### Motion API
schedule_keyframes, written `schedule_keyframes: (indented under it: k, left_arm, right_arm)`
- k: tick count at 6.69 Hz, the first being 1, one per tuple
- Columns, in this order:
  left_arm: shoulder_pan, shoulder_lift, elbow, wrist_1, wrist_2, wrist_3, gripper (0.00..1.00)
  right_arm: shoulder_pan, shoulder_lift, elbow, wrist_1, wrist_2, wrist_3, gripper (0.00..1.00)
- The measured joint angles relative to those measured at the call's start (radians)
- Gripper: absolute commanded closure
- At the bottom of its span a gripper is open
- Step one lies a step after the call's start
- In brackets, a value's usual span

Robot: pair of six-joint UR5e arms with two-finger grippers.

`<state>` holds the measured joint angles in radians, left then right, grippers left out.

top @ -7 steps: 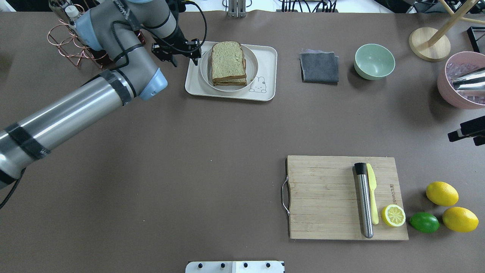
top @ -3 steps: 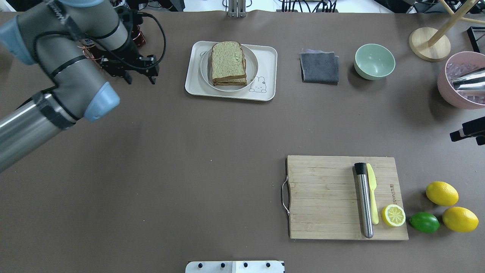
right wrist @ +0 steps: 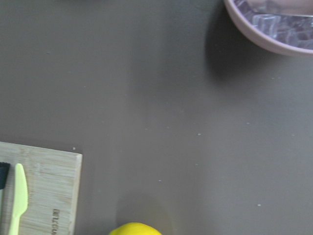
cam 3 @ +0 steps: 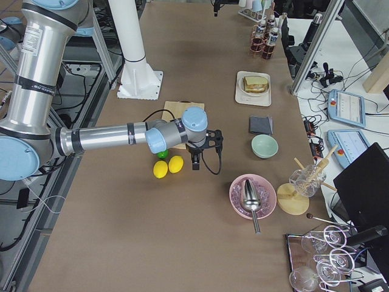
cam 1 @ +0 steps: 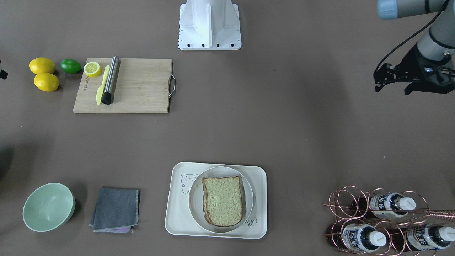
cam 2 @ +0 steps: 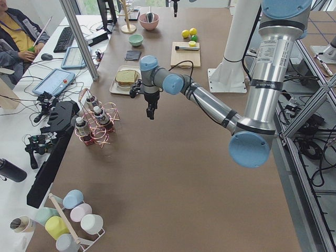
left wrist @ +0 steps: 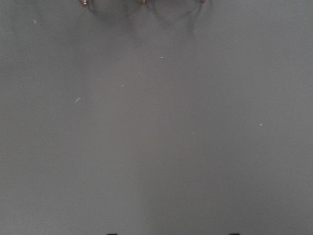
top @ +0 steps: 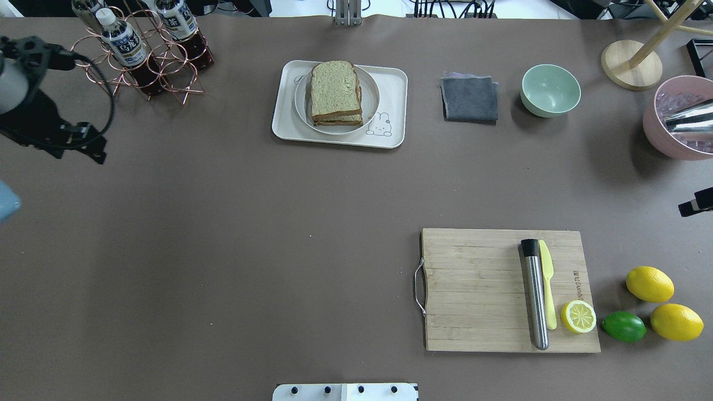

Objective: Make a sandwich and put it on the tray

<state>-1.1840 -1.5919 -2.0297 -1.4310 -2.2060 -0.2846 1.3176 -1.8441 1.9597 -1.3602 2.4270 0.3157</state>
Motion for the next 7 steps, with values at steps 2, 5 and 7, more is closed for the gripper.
schedule_keyframes:
  k: [2,5,7]
  left_arm:
    - [-0.158,0.058,0.042,0.059,-0.001,0.306,0.03]
    - [-0.388,0.138,0.103,0.119,-0.003,0.666,0.03]
    - [-0.485,0.192,0.102,0.126,-0.003,0.732,0.03]
  right_arm:
    - [0.092,0.014,-0.011,-0.158,-0.052,-0.216,0.00]
    - [0.177,0.034,-0.061,-0.210,-0.090,-0.344,0.00]
    - [0.194,0.046,-0.072,-0.212,-0.112,-0.369,0.00]
